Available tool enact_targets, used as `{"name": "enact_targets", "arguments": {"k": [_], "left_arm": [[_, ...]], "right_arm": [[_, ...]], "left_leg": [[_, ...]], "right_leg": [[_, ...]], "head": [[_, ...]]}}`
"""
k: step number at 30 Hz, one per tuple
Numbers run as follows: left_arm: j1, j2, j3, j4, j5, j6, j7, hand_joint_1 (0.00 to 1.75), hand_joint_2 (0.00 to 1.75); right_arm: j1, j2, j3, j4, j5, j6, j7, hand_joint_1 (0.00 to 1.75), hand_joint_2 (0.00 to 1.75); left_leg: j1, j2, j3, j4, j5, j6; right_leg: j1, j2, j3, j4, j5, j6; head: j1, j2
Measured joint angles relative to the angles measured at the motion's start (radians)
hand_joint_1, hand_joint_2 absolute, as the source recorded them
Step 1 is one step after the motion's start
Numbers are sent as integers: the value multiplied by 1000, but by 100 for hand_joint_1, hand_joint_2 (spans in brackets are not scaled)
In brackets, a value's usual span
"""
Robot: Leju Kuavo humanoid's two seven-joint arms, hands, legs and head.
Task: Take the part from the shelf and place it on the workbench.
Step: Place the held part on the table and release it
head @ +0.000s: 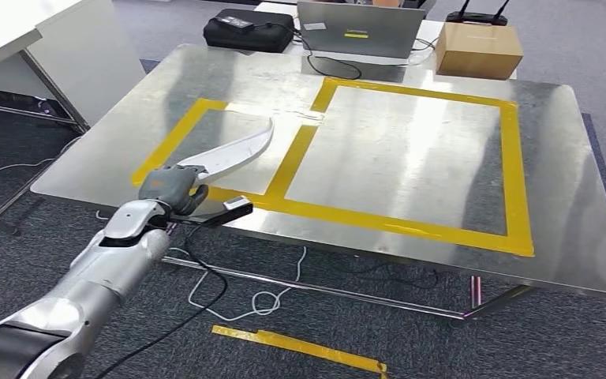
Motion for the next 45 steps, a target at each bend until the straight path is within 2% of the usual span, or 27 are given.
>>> {"name": "enact_targets", "arguments": {"k": [9,18,22,25,29,36,40,43,45], "left_arm": [[-154,0,-51,198,-170,-98,134,175,175],[-209,-3,-69,295,-194,-145,161,175,175],[-216,-7,-74,313,-195,-152,166,0,175],[-222,-9,-76,322,-196,-159,173,0,175],[-226,-15,-75,333,-193,-121,168,0,0],[-224,-47,-57,337,-159,-13,78,0,0],[-210,-65,-42,327,-112,69,-7,0,0],[-160,-77,-24,266,-36,147,-114,0,0],[-99,-82,-16,180,16,175,-175,0,0]], "right_arm": [[-4,0,11,5,26,8,-2,0,175],[-4,0,24,11,37,8,-2,0,175],[-4,0,25,12,38,8,-2,0,0],[-4,0,25,12,40,8,-2,0,0],[-4,0,26,12,43,1,-3,0,0],[-4,0,26,13,48,-5,-5,0,0],[-4,1,26,14,48,-6,-6,0,0],[-3,4,25,15,40,-9,-6,0,0],[0,7,24,16,35,-13,-3,0,0]], "left_leg": [[0,0,-1,0,1,-2],[0,0,-2,0,2,-3],[0,0,-2,0,2,-3],[0,0,-2,0,2,-3],[0,0,-3,0,2,-3],[0,0,-3,0,2,-3],[0,0,-3,0,2,-3],[0,0,-3,0,2,-3],[0,0,-3,0,2,-3]], "right_leg": [[0,0,-2,2,1,-1],[0,0,-4,3,1,-1],[0,0,-4,4,1,-1],[0,0,-4,4,1,-1],[0,0,-4,4,1,-1],[0,0,-4,4,1,-1],[-1,0,-4,4,1,-1],[-1,0,-4,4,1,-1],[-1,0,-5,4,1,-1]], "head": [[0,0],[0,0],[0,0],[0,0],[0,0],[0,0],[0,0],[0,0],[0,0]]}}
